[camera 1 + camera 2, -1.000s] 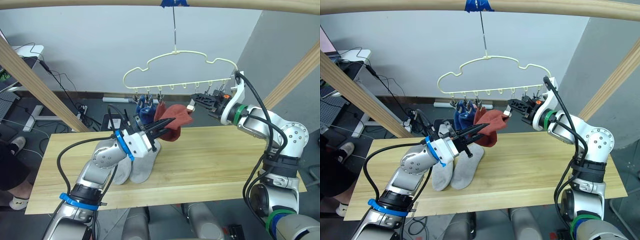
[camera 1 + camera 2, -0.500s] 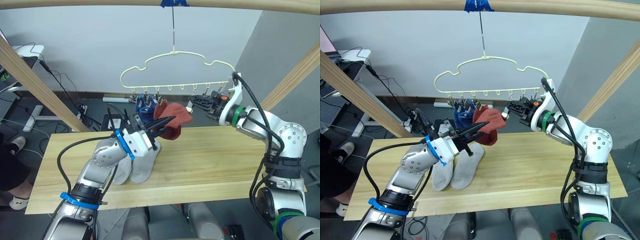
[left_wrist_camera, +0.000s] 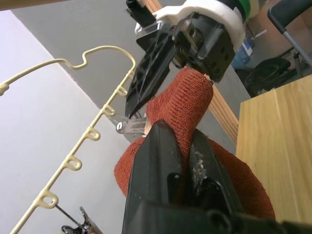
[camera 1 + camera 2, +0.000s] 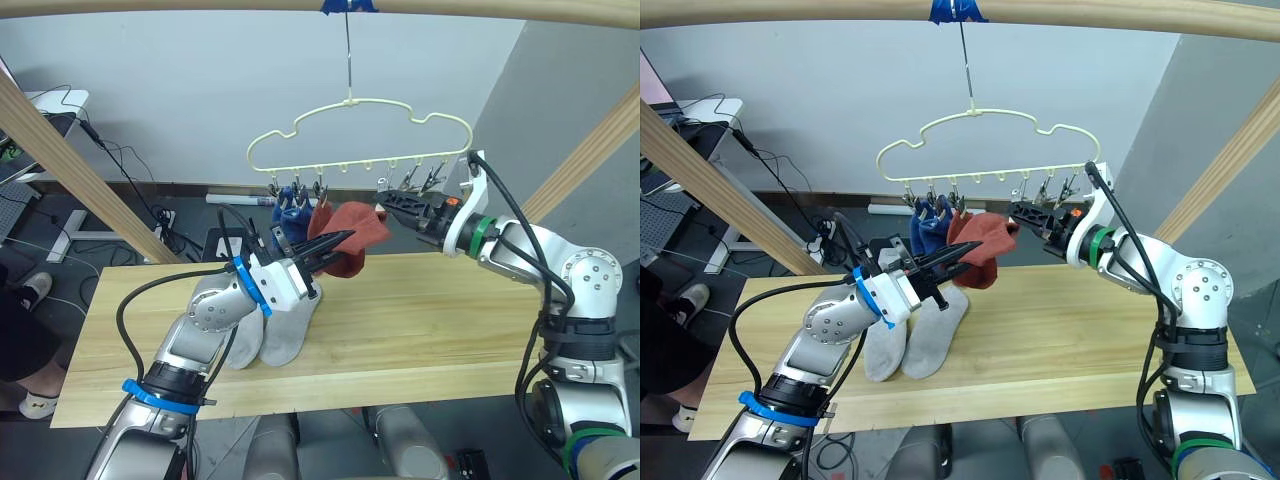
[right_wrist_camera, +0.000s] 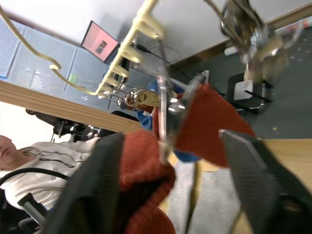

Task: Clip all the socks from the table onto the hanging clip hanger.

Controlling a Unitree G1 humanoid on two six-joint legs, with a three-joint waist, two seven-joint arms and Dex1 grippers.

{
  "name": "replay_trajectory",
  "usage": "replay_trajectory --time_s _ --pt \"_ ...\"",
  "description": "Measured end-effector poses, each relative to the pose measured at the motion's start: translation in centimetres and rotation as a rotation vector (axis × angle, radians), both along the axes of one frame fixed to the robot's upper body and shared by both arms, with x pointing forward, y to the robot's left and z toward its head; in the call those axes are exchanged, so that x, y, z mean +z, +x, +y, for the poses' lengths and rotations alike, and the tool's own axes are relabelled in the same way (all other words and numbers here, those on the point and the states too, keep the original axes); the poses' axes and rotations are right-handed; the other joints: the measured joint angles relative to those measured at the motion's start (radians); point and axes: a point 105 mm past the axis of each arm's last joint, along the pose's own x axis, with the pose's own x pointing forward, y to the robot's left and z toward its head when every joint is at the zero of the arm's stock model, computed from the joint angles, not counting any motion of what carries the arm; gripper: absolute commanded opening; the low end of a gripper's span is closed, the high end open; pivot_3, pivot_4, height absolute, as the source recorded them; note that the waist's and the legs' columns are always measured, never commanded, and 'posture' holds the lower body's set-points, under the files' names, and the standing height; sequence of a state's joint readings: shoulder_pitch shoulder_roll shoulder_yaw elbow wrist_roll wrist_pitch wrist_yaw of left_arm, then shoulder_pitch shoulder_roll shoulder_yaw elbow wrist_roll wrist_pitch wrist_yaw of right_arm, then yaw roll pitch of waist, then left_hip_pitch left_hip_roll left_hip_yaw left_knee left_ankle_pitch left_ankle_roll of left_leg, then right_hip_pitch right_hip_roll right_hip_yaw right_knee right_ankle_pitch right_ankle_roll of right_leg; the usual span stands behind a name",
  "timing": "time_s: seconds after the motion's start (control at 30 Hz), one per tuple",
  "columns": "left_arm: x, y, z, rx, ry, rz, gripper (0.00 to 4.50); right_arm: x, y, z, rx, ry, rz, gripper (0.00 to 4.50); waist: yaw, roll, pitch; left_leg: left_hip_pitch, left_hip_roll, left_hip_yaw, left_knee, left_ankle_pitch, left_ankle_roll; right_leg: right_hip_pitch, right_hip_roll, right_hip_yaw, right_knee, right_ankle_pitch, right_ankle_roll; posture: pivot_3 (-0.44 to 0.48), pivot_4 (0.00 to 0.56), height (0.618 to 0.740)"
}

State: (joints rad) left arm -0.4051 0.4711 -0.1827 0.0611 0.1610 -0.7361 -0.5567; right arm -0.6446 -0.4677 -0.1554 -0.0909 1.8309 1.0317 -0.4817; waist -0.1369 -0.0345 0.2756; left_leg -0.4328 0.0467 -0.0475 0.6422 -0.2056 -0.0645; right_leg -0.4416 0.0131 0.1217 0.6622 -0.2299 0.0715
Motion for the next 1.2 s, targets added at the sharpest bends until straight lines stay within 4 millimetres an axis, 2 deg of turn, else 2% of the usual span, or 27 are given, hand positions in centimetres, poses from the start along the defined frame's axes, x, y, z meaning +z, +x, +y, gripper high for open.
replay_trajectory --time_s 0.03,0.17,0.27,0.37,0.43,0.47,0.57,0.67,0.87,0.9,1.03,1.2 --pt "-0.1 0.1 -0.2 -0.003 0.002 0.003 0.00 0.0 -0.1 -0.5 -0.005 -0.006 0.001 4.48 0.001 0.000 0.000 0.000 0.000 0.000 0.000 0.000 0.000 0.000 0.000 0.000 0.000 0.000 0.000 -0.134 0.240 0.740" --pt "-0.1 0.7 -0.4 0.003 0.005 0.005 0.00 0.0 -0.8 -2.4 -0.031 -0.036 -0.003 4.48 0.001 0.000 0.000 0.000 0.000 0.000 0.000 0.000 0.000 0.000 0.000 0.000 0.000 0.000 0.000 -0.153 0.246 0.740" --pt "-0.4 1.3 -0.4 0.017 -0.011 0.025 0.00 -0.3 -2.2 -4.4 -0.034 -0.122 -0.029 4.48 0.005 0.000 0.000 0.000 0.000 0.000 0.000 0.000 0.000 0.000 0.000 0.000 -0.001 0.000 0.000 -0.169 0.248 0.740" --pt "-0.9 2.0 -0.8 0.025 -0.012 0.056 0.00 -0.1 -3.3 -5.2 -0.027 -0.216 -0.097 4.48 0.002 0.000 0.000 0.000 0.000 0.001 0.000 0.000 0.000 0.000 0.000 0.001 -0.001 0.000 0.000 -0.183 0.250 0.740" --pt "-1.1 2.5 -1.2 0.027 -0.027 0.081 0.63 -0.4 -4.2 -5.3 -0.011 -0.345 -0.172 4.50 -0.001 0.001 0.000 0.000 0.000 0.001 0.000 0.000 0.000 0.000 0.000 0.001 0.000 0.000 0.000 -0.200 0.252 0.740" --pt "-1.4 2.7 -1.2 0.032 -0.033 0.100 0.78 -0.6 -4.5 -5.2 -0.005 -0.386 -0.204 4.50 -0.003 0.001 0.000 0.001 0.000 0.001 0.001 0.000 0.000 0.000 0.001 0.001 0.000 0.000 0.000 -0.202 0.253 0.740" --pt "-2.0 3.6 -1.0 0.056 -0.053 0.165 1.69 -1.0 -4.8 -5.0 -0.024 -0.468 -0.284 4.50 -0.006 0.001 0.000 0.001 0.000 0.001 0.001 0.000 0.000 0.000 0.001 0.001 0.000 0.000 0.001 -0.205 0.251 0.740" --pt "-2.3 3.8 -0.3 0.067 -0.055 0.206 2.58 -1.4 -4.8 -4.5 -0.059 -0.474 -0.337 4.50 -0.006 0.001 0.000 0.001 0.000 0.002 0.001 0.000 0.000 0.000 0.001 0.002 0.000 0.000 0.001 -0.203 0.252 0.740" --pt "-3.7 3.3 2.5 0.109 -0.040 0.305 4.30 -2.0 -4.5 -4.2 -0.121 -0.504 -0.404 4.50 -0.004 0.001 0.000 0.001 0.000 0.002 0.001 0.000 0.000 0.000 0.000 0.002 0.000 0.000 0.001 -0.191 0.250 0.740" --pt "-3.6 3.1 2.6 0.106 -0.048 0.312 4.47 -2.0 -4.5 -4.2 -0.129 -0.512 -0.415 4.50 -0.003 0.001 0.000 0.001 0.000 0.002 0.001 0.000 0.000 0.000 0.000 0.002 0.000 0.000 0.001 -0.179 0.248 0.740" --pt "-2.5 2.4 3.5 0.097 -0.115 0.377 4.47 -2.0 -4.3 -3.5 -0.147 -0.532 -0.474 4.50 -0.001 0.001 0.000 0.001 0.000 0.002 0.001 0.000 0.000 0.000 0.000 0.002 0.000 0.000 0.001 -0.162 0.245 0.740" --pt "-2.3 -0.4 5.3 0.016 -0.299 0.798 4.47 -2.9 -3.7 -0.8 -0.179 -0.540 -0.548 4.50 -0.008 0.001 0.000 0.001 0.002 0.001 -0.001 0.000 0.000 -0.002 0.001 0.001 0.001 -0.001 0.000 -0.136 0.242 0.740"
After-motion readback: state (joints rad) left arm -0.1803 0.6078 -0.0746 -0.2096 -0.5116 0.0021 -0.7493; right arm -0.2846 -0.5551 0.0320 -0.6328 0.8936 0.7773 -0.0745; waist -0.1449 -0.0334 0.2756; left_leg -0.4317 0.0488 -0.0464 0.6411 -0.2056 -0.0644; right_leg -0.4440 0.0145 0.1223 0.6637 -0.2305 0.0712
